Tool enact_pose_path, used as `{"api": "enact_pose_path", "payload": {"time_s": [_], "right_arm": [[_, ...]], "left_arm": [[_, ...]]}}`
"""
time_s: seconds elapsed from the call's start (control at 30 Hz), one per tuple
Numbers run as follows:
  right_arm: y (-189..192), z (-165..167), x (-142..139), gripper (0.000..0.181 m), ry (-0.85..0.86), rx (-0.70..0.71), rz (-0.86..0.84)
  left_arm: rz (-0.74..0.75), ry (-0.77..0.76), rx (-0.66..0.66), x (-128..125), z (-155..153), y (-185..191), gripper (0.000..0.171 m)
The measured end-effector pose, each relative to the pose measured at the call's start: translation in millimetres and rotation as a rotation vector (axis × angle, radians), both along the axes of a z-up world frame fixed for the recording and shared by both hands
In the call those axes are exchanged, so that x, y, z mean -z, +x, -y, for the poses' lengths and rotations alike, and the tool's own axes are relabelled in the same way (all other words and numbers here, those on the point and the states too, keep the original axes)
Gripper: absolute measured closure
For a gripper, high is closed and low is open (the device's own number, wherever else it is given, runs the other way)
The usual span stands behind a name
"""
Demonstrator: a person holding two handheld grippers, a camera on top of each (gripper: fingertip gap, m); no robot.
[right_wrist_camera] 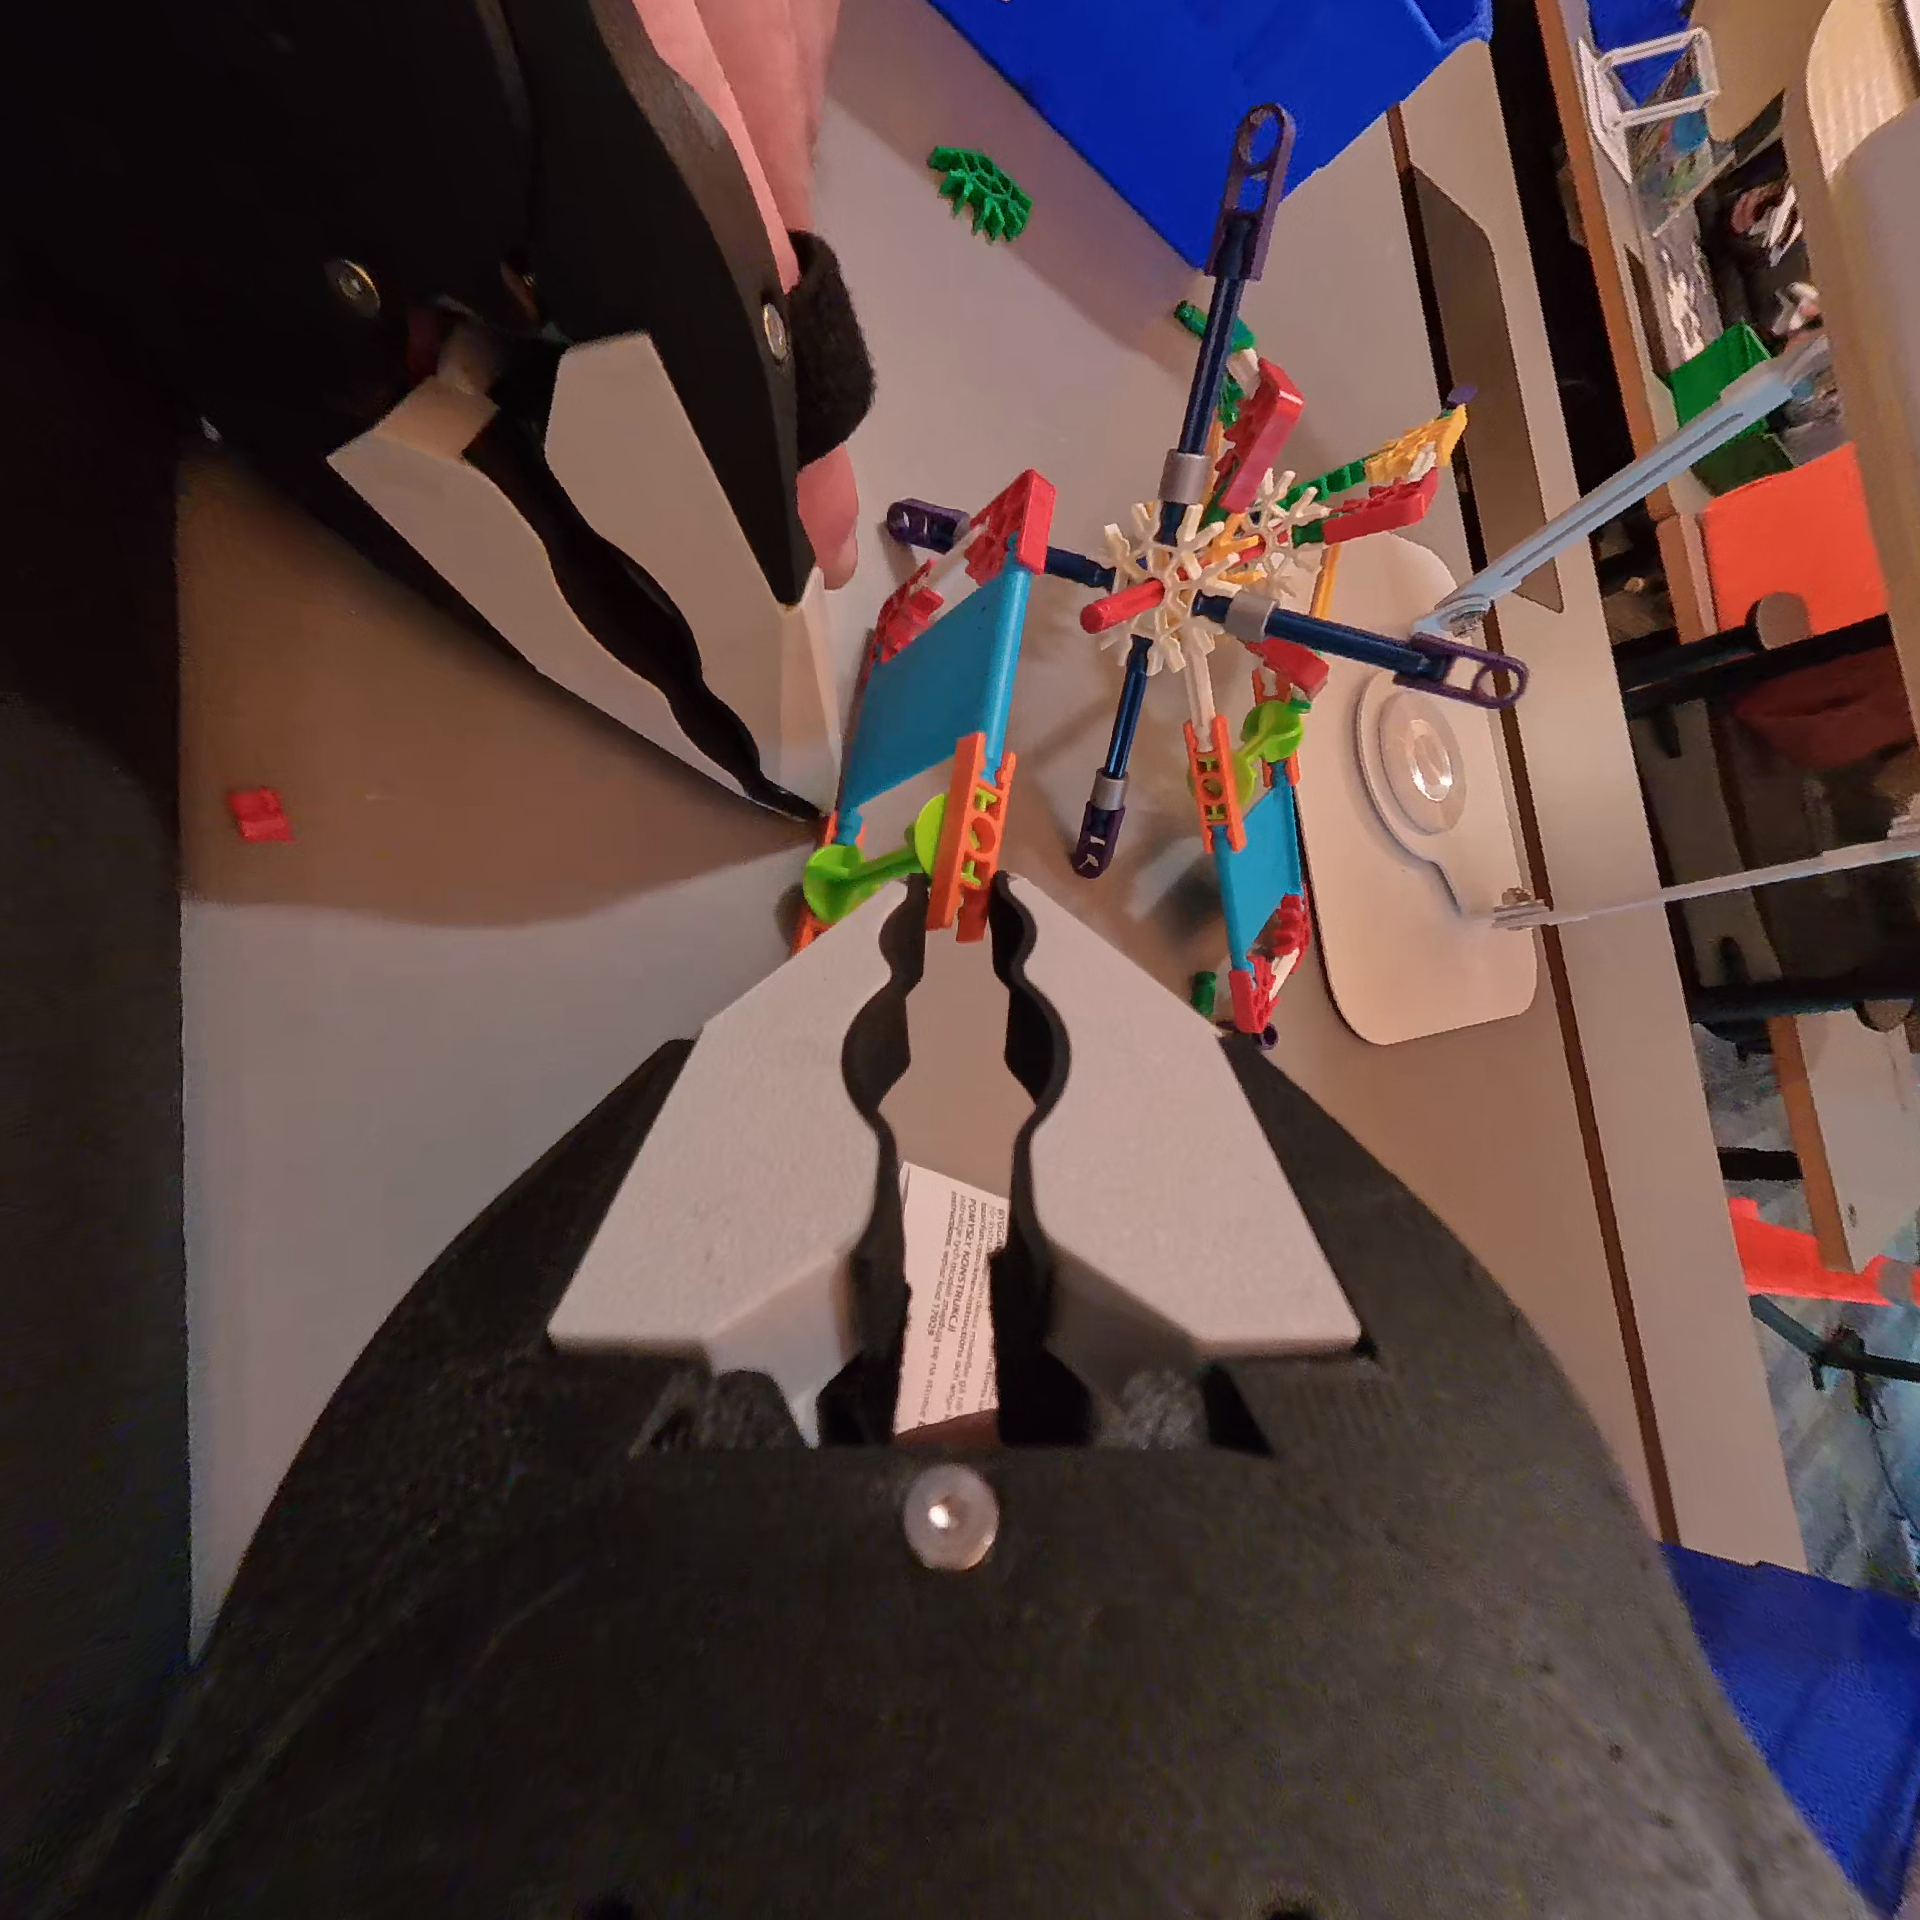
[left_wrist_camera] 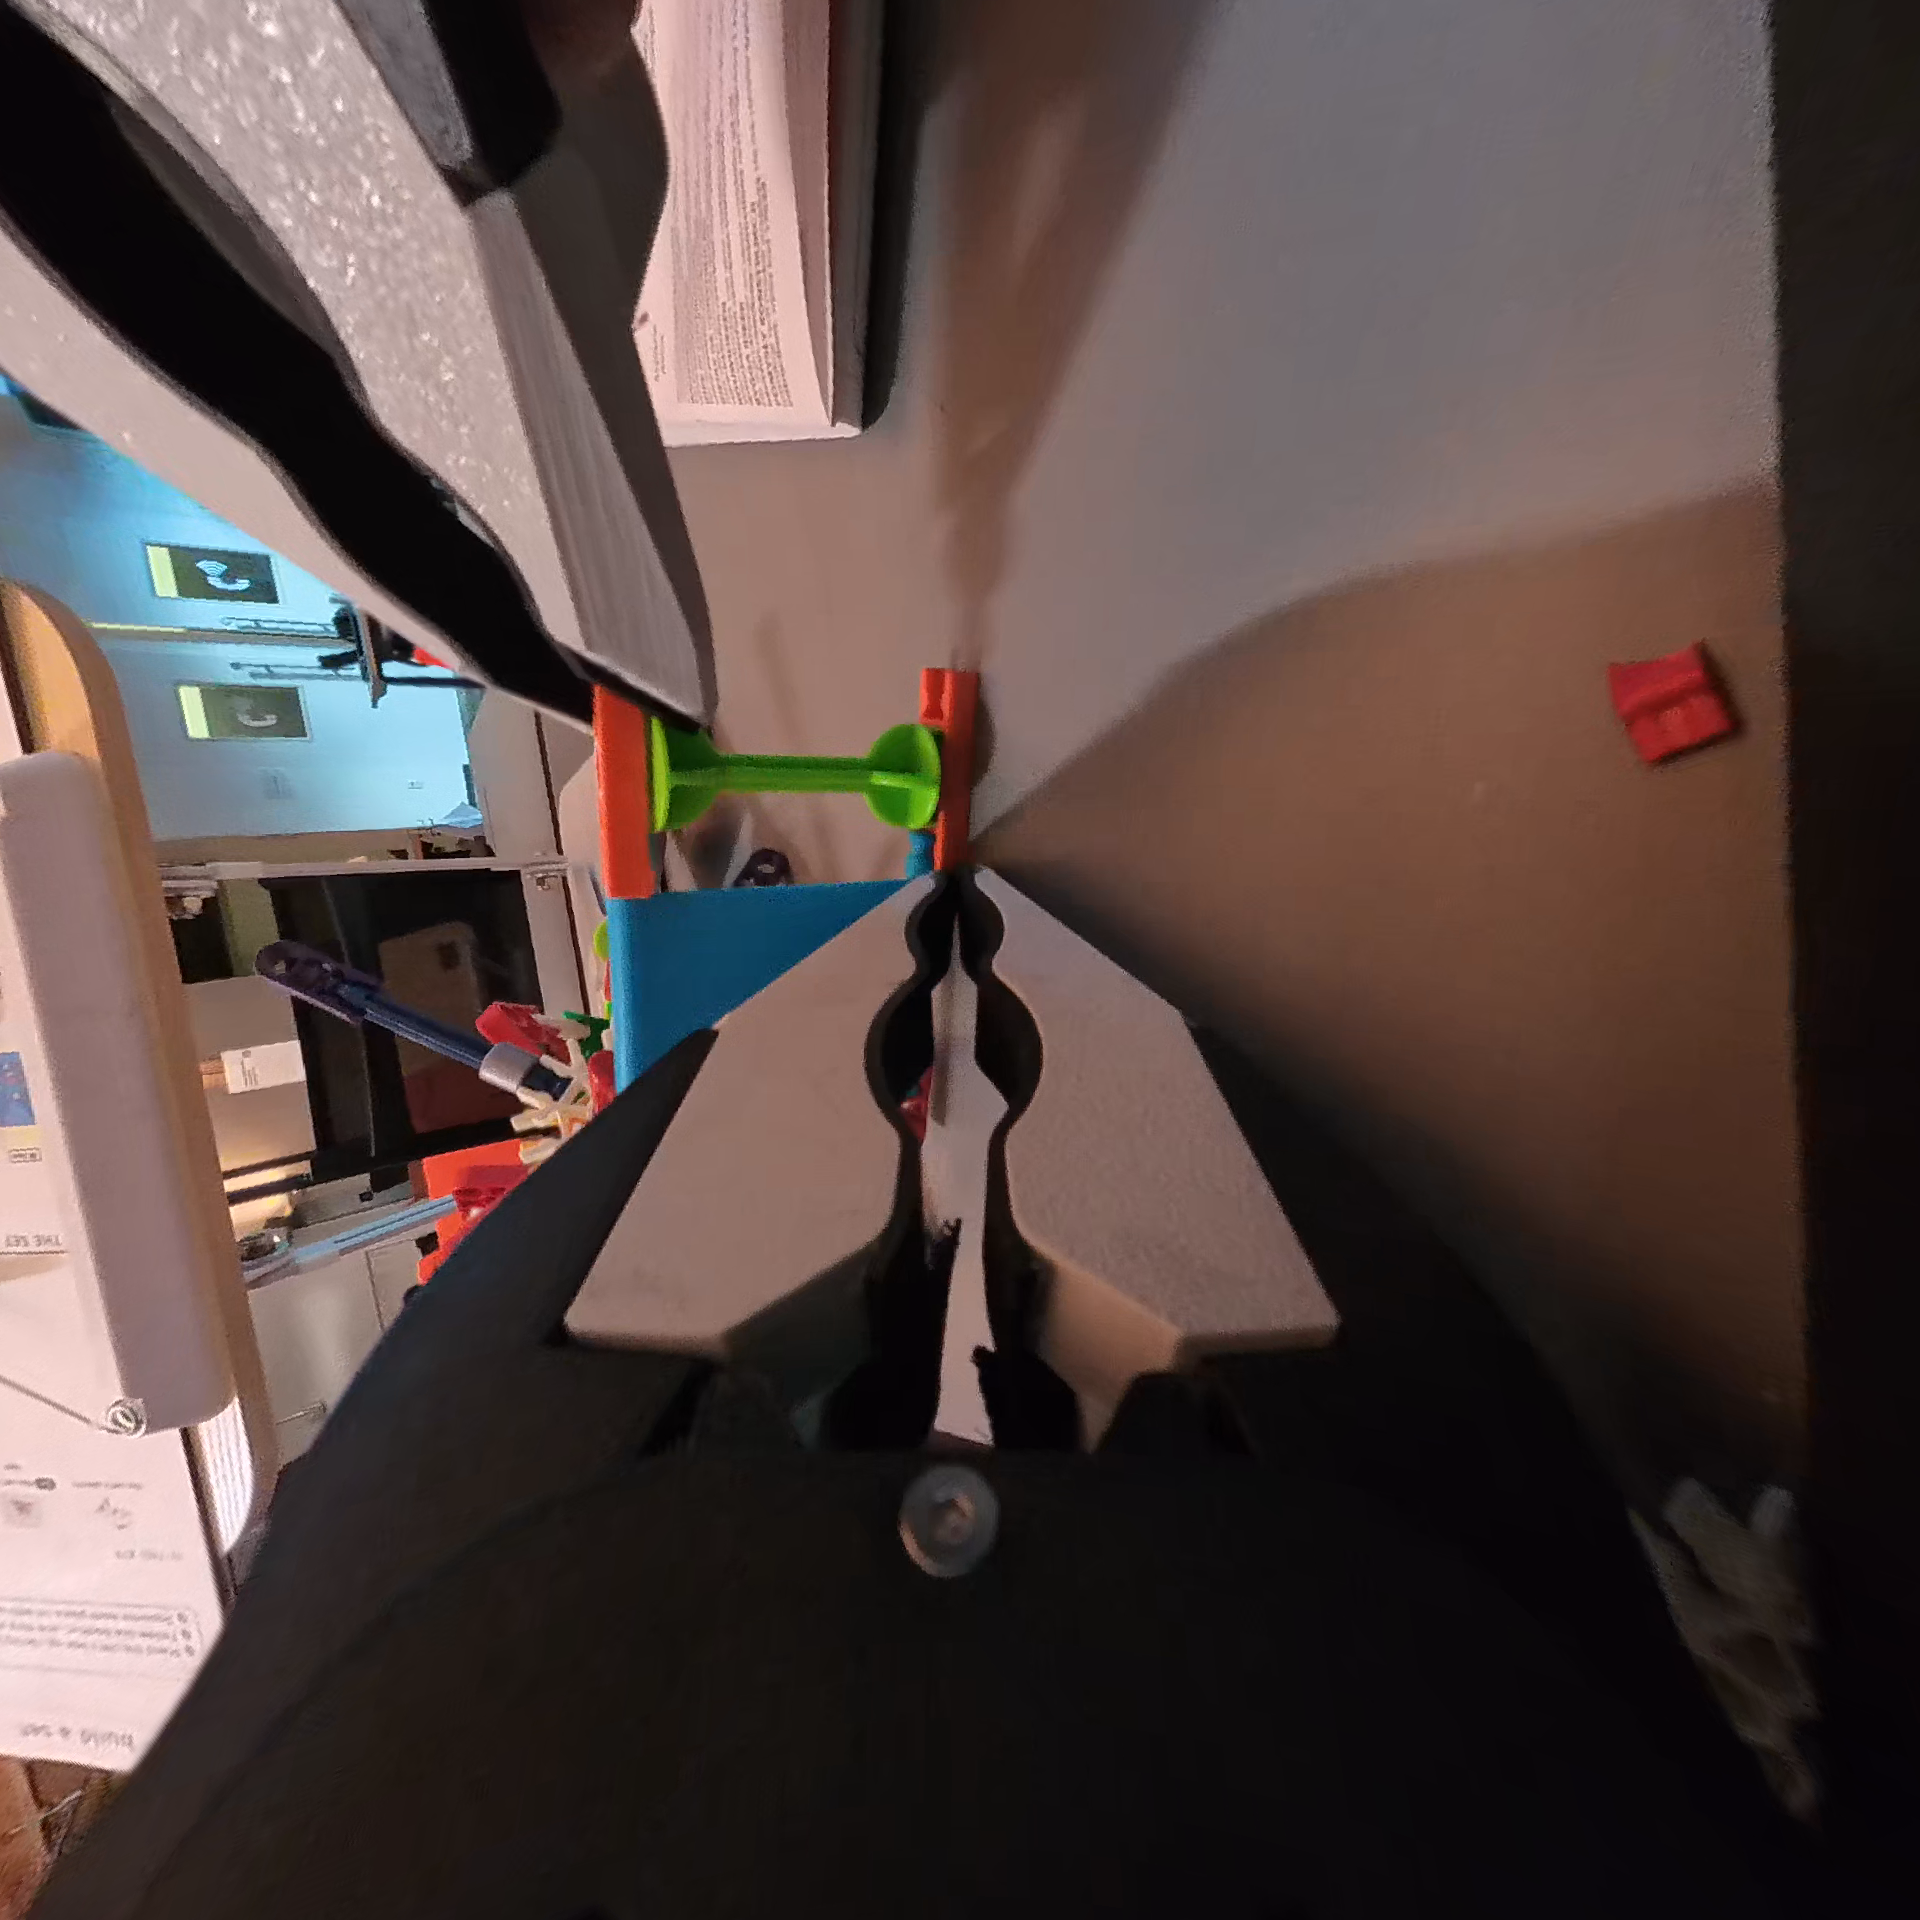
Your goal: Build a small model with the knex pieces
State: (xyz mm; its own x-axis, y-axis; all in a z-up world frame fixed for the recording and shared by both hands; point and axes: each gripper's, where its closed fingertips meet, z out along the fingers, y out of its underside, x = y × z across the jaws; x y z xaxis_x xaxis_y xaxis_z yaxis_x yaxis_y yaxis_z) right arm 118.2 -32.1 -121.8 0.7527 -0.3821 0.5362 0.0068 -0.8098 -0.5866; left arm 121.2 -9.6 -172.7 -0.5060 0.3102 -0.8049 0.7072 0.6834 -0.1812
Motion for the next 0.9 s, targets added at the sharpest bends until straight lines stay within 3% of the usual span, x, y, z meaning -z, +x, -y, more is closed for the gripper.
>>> {"api": "enact_pose_path", "payload": {"time_s": [0.43,0.67,0.73,0.9], "right_arm": [[0,-1,1,0.172,0.025,-0.002,-0.017],[1,-1,1,0.172,0.029,-0.004,-0.023],[1,-1,1,0.172,0.028,0.0,-0.023],[2,0,1,0.171,0.028,0.002,-0.024]], "left_arm": [[-0.346,-0.221,-0.117,-15,12,-6,0.171],[-0.293,-0.154,-0.097,-12,9,-4,0.169],[-0.379,-0.125,-0.094,-8,9,-11,0.149],[-0.464,-0.14,-0.116,-6,11,-12,0.147]]}}
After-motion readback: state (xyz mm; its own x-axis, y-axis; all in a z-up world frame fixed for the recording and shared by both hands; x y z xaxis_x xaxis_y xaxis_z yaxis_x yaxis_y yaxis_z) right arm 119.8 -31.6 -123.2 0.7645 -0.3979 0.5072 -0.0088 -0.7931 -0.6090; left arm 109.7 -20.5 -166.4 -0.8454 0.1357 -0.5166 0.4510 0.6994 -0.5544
